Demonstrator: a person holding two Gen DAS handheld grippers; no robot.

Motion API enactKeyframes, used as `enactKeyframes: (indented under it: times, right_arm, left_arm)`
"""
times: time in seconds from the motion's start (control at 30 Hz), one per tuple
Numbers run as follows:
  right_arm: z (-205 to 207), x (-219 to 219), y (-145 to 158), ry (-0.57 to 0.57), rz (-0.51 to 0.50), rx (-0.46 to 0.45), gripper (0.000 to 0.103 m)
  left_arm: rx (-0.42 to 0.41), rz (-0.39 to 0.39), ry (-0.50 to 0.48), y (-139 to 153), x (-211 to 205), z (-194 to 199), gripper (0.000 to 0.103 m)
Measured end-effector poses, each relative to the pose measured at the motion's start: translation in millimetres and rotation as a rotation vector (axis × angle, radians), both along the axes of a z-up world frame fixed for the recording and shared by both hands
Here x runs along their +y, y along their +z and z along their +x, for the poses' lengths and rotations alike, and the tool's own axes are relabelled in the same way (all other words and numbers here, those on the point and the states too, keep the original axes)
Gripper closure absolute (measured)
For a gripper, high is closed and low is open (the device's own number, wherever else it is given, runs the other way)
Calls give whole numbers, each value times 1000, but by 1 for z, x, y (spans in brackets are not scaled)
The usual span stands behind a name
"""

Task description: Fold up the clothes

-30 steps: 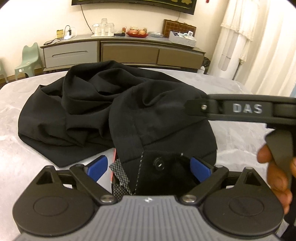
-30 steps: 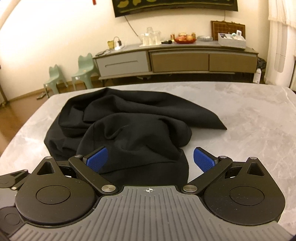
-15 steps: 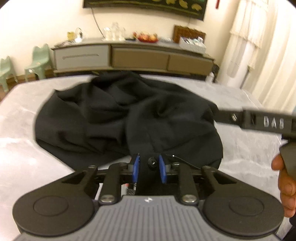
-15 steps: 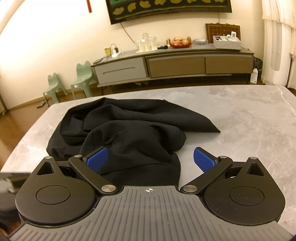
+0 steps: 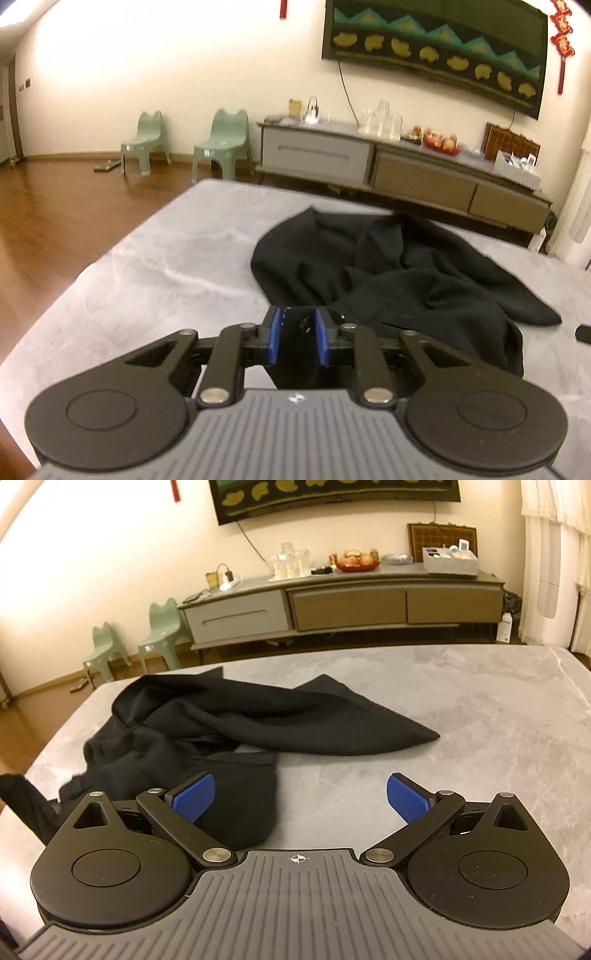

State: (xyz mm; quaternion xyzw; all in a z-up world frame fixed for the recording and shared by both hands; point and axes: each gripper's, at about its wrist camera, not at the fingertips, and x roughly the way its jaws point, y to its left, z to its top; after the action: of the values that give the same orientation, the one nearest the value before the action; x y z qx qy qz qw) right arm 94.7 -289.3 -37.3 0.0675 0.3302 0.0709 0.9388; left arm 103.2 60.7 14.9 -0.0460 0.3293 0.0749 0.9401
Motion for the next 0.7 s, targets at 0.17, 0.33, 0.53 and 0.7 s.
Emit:
enactKeyframes:
  times: [0.17, 0.33, 0.53, 0.7]
  right_arm:
    - [1, 0, -3, -2, -11, 6, 1]
    - [2, -1, -4, -7, -10, 7, 1]
    - [5, -1, -5, -9, -13, 12, 1]
    - [9, -4, -8, -19, -11, 23, 1]
  left_arm:
    - [-23, 33, -49, 2, -19, -5, 38]
    - [-81, 88, -105, 15, -49, 10, 13]
    - [58, 97, -220, -14, -90, 87, 6]
    - [187, 103, -245, -56, -100, 122, 60]
